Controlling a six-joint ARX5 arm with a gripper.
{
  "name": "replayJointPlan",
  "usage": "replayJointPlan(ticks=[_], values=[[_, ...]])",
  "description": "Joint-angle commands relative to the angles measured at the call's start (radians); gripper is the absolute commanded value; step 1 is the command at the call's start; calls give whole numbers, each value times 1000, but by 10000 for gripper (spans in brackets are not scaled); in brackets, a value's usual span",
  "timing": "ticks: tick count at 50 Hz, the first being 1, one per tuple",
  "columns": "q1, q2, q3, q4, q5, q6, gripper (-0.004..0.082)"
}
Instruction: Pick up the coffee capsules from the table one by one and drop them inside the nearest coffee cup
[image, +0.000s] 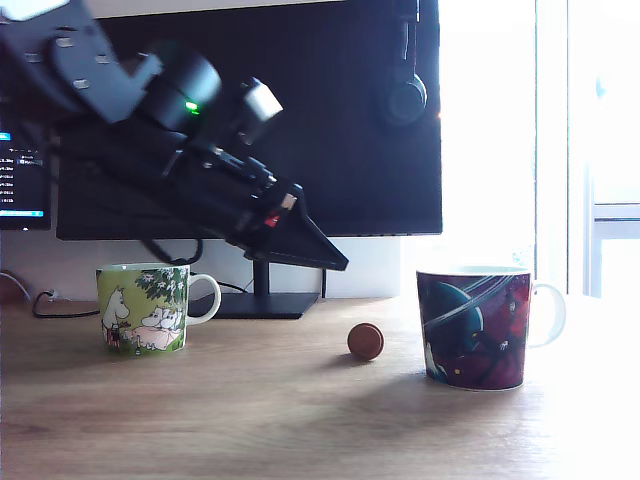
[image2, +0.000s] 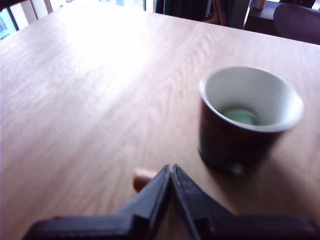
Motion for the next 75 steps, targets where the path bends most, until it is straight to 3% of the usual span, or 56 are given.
replayJointPlan(ticks=[1, 16, 28, 34, 55, 69, 75], values=[[-4, 24, 59, -50, -2, 31, -19], [-16, 130, 341, -409, -23, 159, -19], [-58, 226, 516, -626, -104, 261, -19], [-72, 279, 594, -694, -147, 276, -19], [-81, 401, 658, -766, -253, 341, -19], [-82, 412, 658, -767, -248, 370, -19], [-82, 412, 658, -763, -230, 421, -19]])
